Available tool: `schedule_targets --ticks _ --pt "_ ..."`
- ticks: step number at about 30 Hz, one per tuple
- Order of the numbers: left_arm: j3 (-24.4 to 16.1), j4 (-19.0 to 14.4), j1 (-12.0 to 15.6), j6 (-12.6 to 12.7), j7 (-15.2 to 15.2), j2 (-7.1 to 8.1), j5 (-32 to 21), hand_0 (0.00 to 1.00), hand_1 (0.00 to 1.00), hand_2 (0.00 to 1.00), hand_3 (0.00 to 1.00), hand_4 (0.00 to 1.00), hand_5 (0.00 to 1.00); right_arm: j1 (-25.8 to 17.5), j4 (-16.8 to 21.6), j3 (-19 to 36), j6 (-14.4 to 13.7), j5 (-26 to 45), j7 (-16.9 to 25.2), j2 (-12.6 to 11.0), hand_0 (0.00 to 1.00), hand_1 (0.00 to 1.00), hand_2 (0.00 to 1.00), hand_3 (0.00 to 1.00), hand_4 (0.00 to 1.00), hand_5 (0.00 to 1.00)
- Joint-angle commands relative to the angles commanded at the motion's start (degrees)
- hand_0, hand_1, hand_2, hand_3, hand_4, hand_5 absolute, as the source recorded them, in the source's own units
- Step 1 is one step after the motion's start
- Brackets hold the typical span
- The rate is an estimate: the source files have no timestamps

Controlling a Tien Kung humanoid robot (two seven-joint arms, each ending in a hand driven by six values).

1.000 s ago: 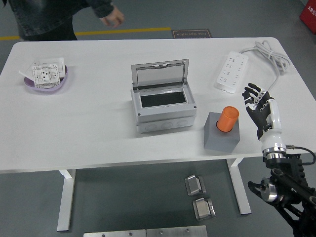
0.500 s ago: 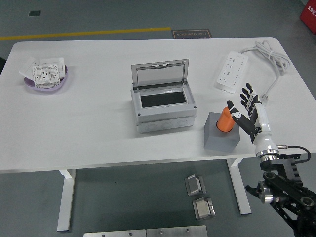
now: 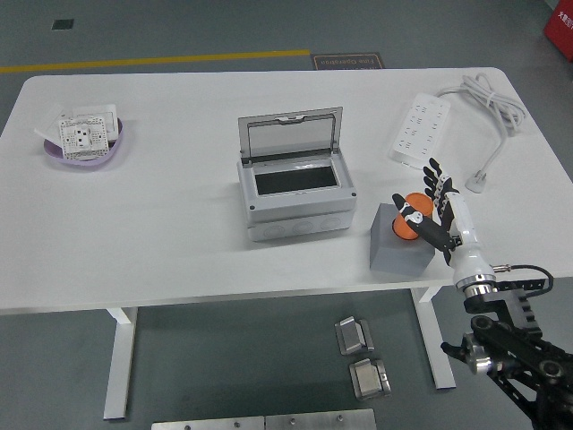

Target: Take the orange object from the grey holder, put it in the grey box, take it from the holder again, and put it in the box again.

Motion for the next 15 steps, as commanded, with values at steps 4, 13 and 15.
schedule_targets --ticks 4,13,15 --pt "0.3 0.1 -0.2 0.0 0.0 0.29 -0.2 0.660 0.657 0.615 0.644 0.626 0.436 0.3 -0.2 -0.8 0.6 0.9 0.2 -0.1 0.978 0.998 0.998 0.998 0.877 0.370" --pt "0.3 0.0 -0.4 0.0 0.0 0.29 -0.1 0.660 0.657 0.615 0.644 0.625 0.434 1.0 -1.0 -2.2 1.2 1.6 0.0 -0.5 0.949 0.970 0.966 0.998 0.881 0.439" --pt "0.2 0.0 -0.4 0.0 0.0 0.24 -0.1 0.660 0.657 0.615 0.644 0.624 0.434 1.1 -1.0 -2.4 1.2 1.5 -0.2 -0.6 0.914 0.945 0.951 0.998 0.883 0.443"
